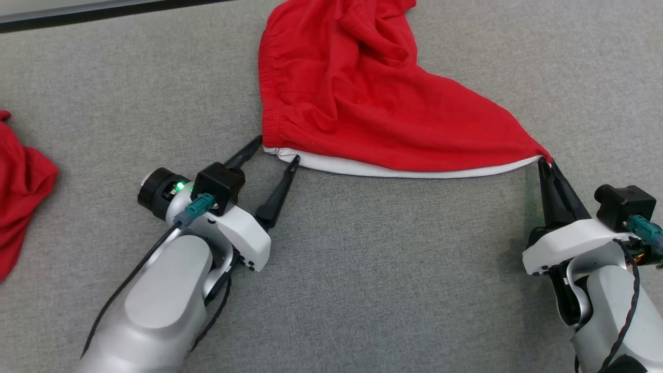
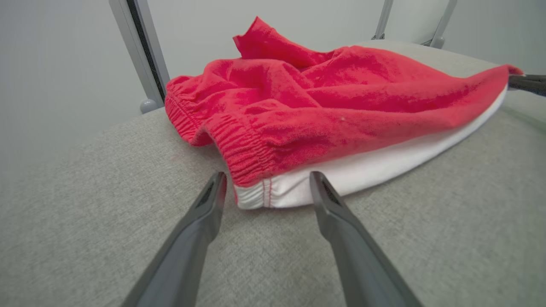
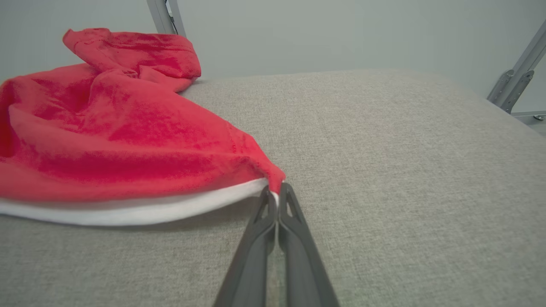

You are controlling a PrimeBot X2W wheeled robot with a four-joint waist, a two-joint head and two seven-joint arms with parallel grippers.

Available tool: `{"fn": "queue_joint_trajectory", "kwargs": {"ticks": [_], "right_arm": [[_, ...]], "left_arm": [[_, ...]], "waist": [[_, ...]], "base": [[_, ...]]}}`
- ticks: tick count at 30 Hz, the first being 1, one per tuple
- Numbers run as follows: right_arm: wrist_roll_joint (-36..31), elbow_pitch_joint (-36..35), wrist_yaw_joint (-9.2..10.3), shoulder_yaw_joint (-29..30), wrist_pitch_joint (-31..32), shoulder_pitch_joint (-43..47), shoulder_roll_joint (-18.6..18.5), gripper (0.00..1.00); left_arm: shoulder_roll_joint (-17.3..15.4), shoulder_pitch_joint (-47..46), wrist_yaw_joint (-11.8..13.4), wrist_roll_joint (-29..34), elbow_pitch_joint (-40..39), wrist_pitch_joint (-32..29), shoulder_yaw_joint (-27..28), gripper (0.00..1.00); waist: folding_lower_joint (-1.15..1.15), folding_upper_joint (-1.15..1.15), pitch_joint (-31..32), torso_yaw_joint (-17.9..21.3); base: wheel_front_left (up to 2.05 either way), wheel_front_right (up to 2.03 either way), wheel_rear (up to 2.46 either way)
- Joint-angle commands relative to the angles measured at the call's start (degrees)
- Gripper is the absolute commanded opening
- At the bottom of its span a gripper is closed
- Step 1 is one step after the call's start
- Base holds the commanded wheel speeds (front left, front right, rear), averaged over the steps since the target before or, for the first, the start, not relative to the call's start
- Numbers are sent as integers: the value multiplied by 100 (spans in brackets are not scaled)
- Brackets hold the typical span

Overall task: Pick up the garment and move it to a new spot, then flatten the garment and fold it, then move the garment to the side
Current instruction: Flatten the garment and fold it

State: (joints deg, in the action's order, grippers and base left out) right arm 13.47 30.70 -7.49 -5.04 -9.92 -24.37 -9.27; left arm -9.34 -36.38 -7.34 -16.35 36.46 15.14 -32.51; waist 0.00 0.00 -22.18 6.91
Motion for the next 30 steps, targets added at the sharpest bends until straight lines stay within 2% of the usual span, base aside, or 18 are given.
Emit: {"fn": "queue_joint_trajectory", "kwargs": {"ticks": [1,5,6,7,8,9,10,15,22,30], "right_arm": [[-55,-9,0,-20,12,-60,6,0],[-52,30,0,-30,-32,-93,14,0],[-55,39,0,-24,-43,-104,11,0],[-56,51,0,-13,-55,-117,10,0],[-59,62,0,-4,-66,-128,8,0],[-66,74,0,7,-76,-135,6,0],[-73,85,0,12,-85,-140,6,0],[-115,120,0,11,-116,-184,-15,0],[-161,27,0,42,-333,-270,-98,0],[-440,-537,0,246,-517,-501,-170,0]], "left_arm": [[-95,-108,-21,-63,34,1,-19,100],[-154,-210,-21,-179,90,1,-109,100],[-161,-209,-21,-224,106,1,-125,96],[-171,-222,-22,-251,105,1,-130,53],[-178,-237,-22,-266,96,1,-142,32],[-177,-246,-22,-288,67,1,-163,20],[-173,-235,-22,-308,32,1,-204,0],[-195,-191,-22,-427,-100,1,-346,0],[-277,-29,-22,-391,-572,2,-253,0],[-402,-37,-22,-382,-1232,1,-58,0]], "waist": [[0,0,-70,48],[0,0,-128,59],[0,0,-138,54],[0,0,-146,47],[0,0,-153,37],[0,0,-157,24],[0,0,-159,10],[0,0,-122,-72],[0,0,127,-233],[0,0,672,-481]], "base": [[0,0,0],[0,0,0],[0,0,0],[0,0,0],[0,0,0],[0,0,0],[0,0,0],[0,0,0],[0,0,0],[0,0,0]]}}
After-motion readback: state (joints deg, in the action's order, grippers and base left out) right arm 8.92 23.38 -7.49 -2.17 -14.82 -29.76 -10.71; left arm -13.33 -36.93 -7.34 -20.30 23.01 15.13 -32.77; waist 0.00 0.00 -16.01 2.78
